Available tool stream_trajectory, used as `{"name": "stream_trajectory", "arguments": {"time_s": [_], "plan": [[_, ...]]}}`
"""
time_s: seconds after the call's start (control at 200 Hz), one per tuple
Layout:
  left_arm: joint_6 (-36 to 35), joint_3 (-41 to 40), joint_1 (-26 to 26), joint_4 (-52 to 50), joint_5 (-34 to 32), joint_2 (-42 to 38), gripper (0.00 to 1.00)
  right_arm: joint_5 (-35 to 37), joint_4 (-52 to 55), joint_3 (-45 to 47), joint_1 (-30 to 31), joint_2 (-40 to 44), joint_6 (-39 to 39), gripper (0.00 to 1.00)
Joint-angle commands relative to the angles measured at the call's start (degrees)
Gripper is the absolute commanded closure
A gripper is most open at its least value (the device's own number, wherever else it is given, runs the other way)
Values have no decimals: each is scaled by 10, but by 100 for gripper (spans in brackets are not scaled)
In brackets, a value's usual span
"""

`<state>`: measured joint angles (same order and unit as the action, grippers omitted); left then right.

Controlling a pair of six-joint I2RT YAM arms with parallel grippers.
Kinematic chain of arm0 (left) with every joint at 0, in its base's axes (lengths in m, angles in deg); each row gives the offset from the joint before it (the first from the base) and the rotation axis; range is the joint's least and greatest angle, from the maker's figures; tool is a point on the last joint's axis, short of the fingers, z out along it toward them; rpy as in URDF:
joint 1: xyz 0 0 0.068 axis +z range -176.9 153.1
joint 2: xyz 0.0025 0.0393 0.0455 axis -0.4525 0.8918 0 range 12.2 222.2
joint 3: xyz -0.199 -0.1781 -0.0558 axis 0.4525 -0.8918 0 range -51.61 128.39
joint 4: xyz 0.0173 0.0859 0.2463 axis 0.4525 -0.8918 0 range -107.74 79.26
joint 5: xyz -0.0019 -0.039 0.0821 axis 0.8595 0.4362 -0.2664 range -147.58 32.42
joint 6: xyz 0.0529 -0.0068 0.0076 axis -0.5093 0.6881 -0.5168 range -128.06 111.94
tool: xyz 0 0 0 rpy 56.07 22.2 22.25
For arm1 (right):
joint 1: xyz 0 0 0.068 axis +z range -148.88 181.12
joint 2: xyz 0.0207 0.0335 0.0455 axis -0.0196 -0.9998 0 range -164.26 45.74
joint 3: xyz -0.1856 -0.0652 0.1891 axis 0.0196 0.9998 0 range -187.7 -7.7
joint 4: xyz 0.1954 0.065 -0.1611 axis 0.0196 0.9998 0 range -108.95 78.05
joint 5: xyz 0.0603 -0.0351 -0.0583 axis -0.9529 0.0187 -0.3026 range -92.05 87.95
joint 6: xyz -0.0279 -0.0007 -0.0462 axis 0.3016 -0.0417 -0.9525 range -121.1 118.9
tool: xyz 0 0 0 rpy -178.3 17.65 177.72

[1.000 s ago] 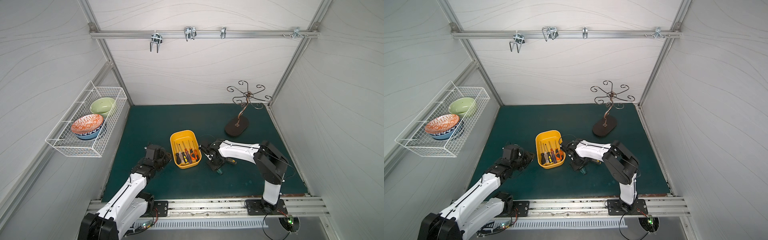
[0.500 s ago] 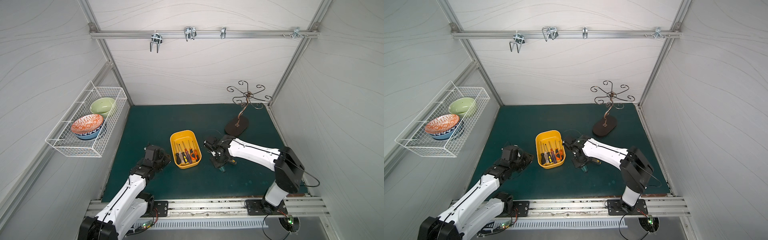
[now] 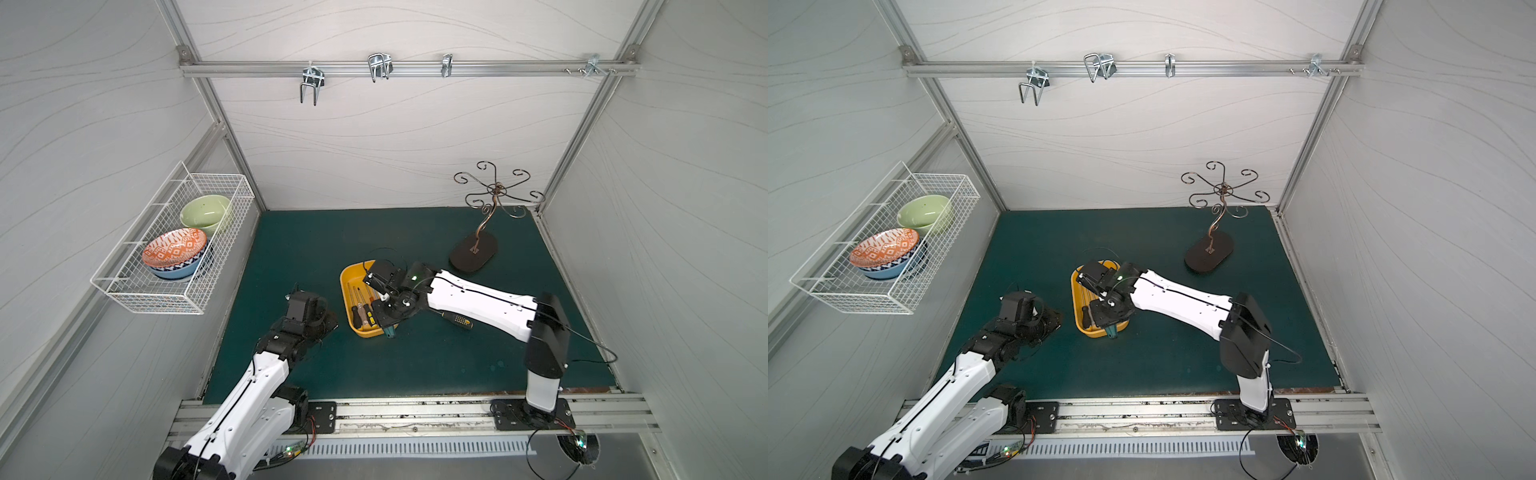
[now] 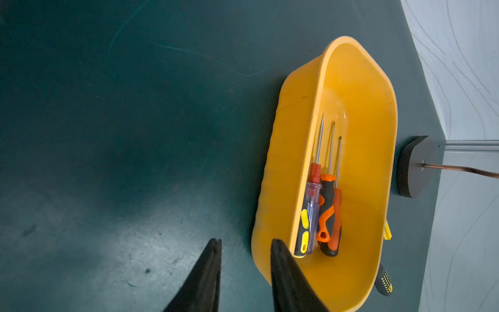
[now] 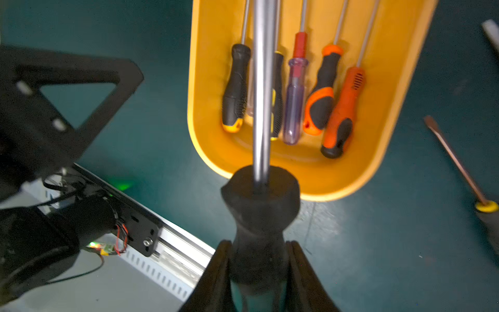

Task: Put the screwdriver on the desktop into the storage box
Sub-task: Place the screwdriver in the storage box.

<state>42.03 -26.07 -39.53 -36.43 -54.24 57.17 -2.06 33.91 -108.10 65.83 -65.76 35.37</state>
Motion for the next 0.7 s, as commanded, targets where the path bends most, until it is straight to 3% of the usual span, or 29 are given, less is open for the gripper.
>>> {"name": "stream_trajectory", "arguments": {"time_s": [0.0, 0.12, 0.395, 0.695], "plan": [[-8, 23, 3, -15, -15, -17, 65, -47, -29, -51, -8, -52, 19, 100], [-8, 25, 4, -27, -17, -29, 65, -78, -66, -55, -18, -87, 41, 100], [-11, 30, 4, -36, -22, -35, 65, -70, -63, -105, -21, -168, 29, 99], [-6, 33, 4, -38, -20, -31, 66, -92, -97, -95, -39, -186, 40, 100]]}}
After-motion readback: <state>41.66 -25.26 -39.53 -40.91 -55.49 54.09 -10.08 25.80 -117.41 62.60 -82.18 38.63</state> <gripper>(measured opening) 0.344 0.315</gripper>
